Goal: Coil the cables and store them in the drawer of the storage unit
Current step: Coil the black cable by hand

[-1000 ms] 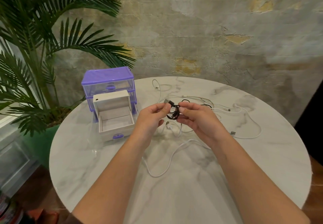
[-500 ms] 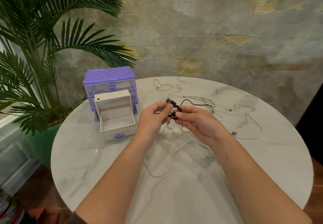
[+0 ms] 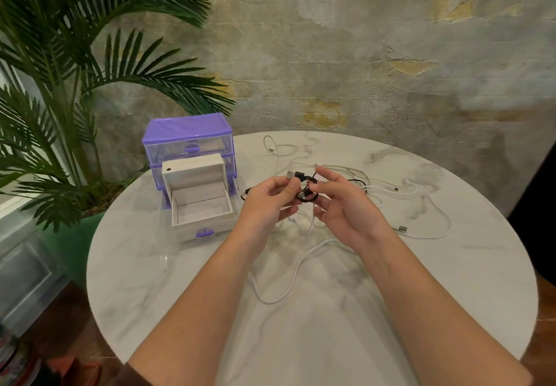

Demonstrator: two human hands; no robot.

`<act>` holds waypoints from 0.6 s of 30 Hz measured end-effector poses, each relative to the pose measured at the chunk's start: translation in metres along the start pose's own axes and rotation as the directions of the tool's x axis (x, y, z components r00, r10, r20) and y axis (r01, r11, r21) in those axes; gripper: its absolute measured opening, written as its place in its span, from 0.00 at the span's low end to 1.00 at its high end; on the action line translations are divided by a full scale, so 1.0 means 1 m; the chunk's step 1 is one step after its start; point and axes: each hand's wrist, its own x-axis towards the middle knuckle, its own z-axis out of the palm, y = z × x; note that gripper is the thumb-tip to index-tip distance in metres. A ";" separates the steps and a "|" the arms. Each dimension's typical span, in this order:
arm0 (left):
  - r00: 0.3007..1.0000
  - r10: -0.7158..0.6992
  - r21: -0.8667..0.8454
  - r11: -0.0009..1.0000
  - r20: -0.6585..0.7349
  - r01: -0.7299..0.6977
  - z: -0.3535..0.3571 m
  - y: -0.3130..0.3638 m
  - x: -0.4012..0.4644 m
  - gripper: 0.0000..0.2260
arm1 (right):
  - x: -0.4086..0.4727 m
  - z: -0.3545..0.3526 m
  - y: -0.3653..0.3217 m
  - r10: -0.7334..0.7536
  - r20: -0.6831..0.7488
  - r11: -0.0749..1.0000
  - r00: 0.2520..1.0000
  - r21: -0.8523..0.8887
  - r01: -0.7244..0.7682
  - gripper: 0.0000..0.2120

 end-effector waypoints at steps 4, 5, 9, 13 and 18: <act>1.000 -0.008 -0.023 1.000 -0.011 0.007 -0.001 -0.001 0.000 0.09 | -0.001 0.002 0.002 -0.046 -0.018 0.987 0.999 -0.158 0.043 0.16; 1.000 -0.008 -0.032 0.999 -0.016 0.007 -0.001 -0.002 0.000 0.09 | -0.001 0.002 0.003 -0.073 -0.018 0.967 0.997 -0.247 0.066 0.16; 0.999 0.002 -0.062 0.998 -0.039 -0.004 0.000 -0.003 0.001 0.09 | 0.000 0.003 0.009 -0.164 -0.050 0.882 0.985 -0.455 0.123 0.16; 0.998 -0.008 -0.133 0.991 -0.067 -0.001 -0.001 -0.001 0.002 0.07 | 0.000 0.006 0.011 -0.150 -0.100 0.873 0.984 -0.481 0.084 0.12; 0.994 -0.068 -0.085 0.995 -0.080 0.062 0.000 0.002 0.003 0.11 | 0.002 0.006 0.013 -0.232 -0.125 0.849 0.965 -0.511 0.138 0.11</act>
